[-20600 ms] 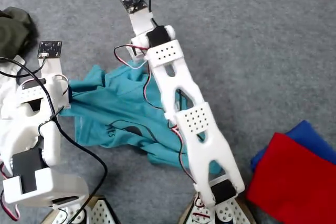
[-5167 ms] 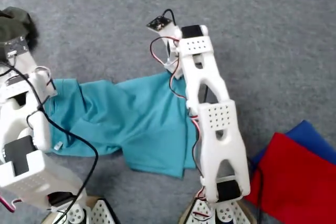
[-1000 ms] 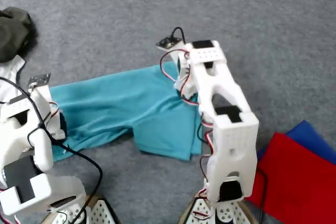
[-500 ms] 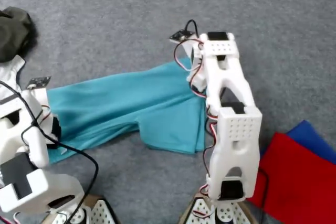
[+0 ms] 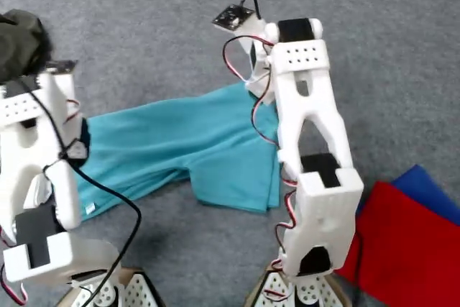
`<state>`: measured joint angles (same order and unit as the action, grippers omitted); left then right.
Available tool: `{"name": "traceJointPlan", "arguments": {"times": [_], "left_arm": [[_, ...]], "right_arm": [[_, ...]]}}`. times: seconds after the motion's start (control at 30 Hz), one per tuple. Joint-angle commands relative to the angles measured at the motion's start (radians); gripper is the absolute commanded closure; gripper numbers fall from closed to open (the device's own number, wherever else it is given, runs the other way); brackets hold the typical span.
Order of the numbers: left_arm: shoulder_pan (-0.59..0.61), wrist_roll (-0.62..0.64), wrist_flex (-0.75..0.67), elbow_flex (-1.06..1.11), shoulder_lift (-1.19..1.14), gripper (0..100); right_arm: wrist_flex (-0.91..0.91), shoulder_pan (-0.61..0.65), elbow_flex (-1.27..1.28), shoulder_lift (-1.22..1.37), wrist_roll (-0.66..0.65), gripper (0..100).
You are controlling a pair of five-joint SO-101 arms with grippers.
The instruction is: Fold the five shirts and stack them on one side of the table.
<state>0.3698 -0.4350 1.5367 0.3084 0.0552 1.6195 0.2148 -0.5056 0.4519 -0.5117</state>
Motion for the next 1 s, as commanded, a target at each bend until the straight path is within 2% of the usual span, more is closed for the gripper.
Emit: {"name": "traceJointPlan", "arguments": {"times": [0.0,0.2,0.33,0.67,0.87,0.97], "left_arm": [[-0.025,0.014,-0.084,0.124,0.007,98],[-0.021,0.014,-0.275,0.402,0.007,98],[-0.014,0.038,-0.396,0.505,0.007,98],[-0.012,0.009,-0.370,0.520,0.007,98],[-0.014,0.006,-0.362,0.502,0.008,98],[-0.014,0.006,-0.275,0.404,0.027,98]], "right_arm": [[-0.069,0.027,-0.053,0.008,0.008,99.2],[-0.235,0.042,-0.054,0.180,0.009,99.2],[-0.318,0.036,-0.074,0.265,0.006,99.2],[-0.285,-0.073,-0.348,0.493,-0.037,99.2],[-0.137,-0.050,-0.565,0.533,-0.038,99.2],[-0.012,-0.012,-0.719,0.529,-0.040,99.2]]}}
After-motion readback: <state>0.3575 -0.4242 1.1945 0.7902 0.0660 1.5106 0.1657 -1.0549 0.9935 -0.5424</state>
